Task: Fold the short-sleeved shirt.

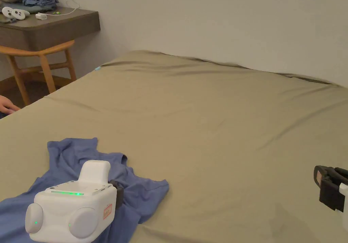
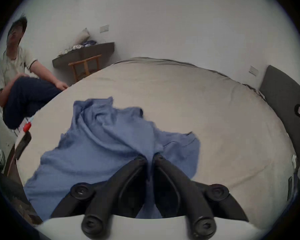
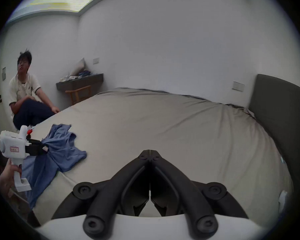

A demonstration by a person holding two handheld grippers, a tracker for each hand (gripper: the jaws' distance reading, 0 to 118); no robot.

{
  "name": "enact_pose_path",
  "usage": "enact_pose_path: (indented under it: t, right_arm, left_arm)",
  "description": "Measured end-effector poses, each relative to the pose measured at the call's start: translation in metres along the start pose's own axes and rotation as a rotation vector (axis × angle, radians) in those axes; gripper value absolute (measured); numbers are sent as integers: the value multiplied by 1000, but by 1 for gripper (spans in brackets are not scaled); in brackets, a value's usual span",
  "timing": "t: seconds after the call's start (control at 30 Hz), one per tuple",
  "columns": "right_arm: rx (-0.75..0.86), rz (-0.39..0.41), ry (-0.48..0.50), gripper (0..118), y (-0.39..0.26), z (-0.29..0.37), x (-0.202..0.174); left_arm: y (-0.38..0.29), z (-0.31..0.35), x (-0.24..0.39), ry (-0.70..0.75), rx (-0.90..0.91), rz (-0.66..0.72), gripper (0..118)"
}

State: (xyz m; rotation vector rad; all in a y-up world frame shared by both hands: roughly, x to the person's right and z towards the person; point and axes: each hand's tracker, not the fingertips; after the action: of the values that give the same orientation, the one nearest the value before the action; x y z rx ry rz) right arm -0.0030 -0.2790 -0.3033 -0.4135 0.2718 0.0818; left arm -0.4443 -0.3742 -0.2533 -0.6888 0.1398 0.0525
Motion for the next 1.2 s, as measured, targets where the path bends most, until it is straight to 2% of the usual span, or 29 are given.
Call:
enact_pose_path:
  t: [0.1,0.33,0.6,0.77,0.9,1.07,1.1,1.13,1.17,1.2]
  right_arm:
    - [17,22,-113,2,-5,38,33]
    - [11,-108,-293,2,-46,123,127]
    - [-27,-219,-523,2,-100,214,205]
    - [-49,-273,-628,2,-125,254,241]
    - [-60,-308,-672,2,-140,274,260]
    - [-69,-340,-693,2,-156,279,275]
    - [-71,-342,-691,2,-157,278,276]
    - [-73,-342,-688,2,-157,277,271]
    - [-77,-342,-681,2,-157,276,269]
    - [-81,-340,-674,2,-157,273,268]
  left_arm:
    - [11,9,38,-90,22,-16,3]
    - [36,17,188,-333,37,-185,3]
    - [9,39,410,-693,-24,-487,3]
    - [-25,70,521,-881,-64,-664,3]
    - [-47,88,571,-944,-87,-727,3]
    - [-74,90,595,-954,-121,-789,4]
    - [-76,85,595,-968,-165,-788,11]
    - [-79,80,595,-984,-209,-771,47]
    - [-81,77,593,-994,-251,-750,78]
    - [-82,76,590,-991,-250,-747,85]
